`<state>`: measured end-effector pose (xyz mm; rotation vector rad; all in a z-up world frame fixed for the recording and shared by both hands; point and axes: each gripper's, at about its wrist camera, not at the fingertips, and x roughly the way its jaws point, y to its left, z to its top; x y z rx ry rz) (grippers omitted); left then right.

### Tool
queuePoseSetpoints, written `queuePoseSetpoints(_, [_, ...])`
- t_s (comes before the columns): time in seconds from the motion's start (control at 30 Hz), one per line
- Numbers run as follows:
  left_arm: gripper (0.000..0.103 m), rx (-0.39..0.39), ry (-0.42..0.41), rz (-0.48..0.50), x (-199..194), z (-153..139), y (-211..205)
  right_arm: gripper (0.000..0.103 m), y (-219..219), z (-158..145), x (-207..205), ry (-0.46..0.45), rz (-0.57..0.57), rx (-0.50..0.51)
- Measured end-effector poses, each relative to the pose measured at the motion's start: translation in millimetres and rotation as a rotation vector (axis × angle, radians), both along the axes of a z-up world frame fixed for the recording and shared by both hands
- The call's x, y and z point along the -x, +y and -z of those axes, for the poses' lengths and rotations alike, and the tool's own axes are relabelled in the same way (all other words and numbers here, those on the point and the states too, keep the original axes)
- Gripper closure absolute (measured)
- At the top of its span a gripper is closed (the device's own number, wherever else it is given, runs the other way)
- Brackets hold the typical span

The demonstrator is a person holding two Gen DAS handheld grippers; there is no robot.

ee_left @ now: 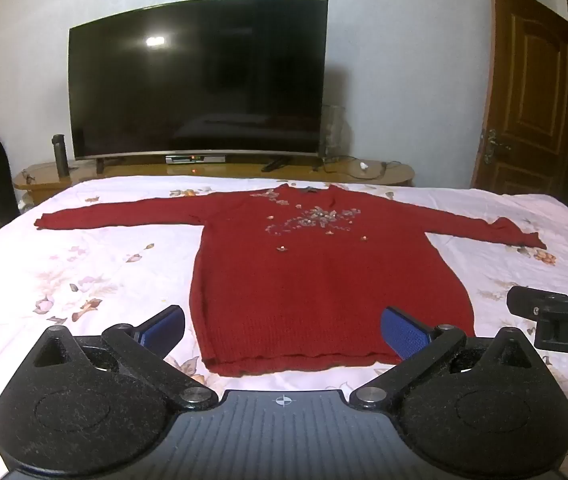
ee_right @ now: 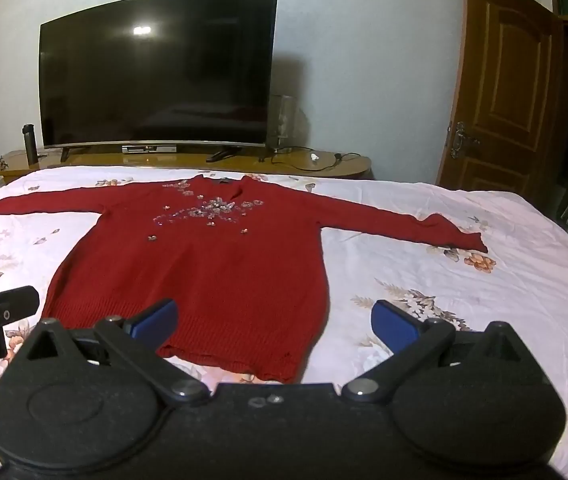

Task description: Fold small clothes

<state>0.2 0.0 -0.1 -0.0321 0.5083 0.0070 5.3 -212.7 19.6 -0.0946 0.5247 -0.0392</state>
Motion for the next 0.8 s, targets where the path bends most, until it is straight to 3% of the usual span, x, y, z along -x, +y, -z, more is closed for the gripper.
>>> queuePoseSetpoints(0.8, [0.0,0.003,-0.006,-0.002,1.7,6.0,3.6,0.001,5.6,0.1,0.2,0.001,-0.006,-0.002])
